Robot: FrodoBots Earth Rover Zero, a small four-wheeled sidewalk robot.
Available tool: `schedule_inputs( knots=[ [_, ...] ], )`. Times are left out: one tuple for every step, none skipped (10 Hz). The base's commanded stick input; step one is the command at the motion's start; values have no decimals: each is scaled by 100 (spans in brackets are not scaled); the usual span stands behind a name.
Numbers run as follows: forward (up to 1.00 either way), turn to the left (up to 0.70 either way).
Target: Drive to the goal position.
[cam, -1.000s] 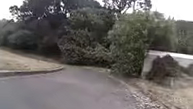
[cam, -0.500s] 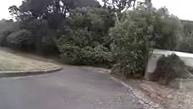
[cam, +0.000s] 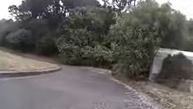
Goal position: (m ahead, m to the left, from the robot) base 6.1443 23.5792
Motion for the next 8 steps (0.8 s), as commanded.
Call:
schedule_inputs(
  knots=[
    [70,0],
    [70,0],
    [70,0],
    [70,0],
    [70,0],
    [70,0],
    [70,0],
    [70,0]
  ],
)
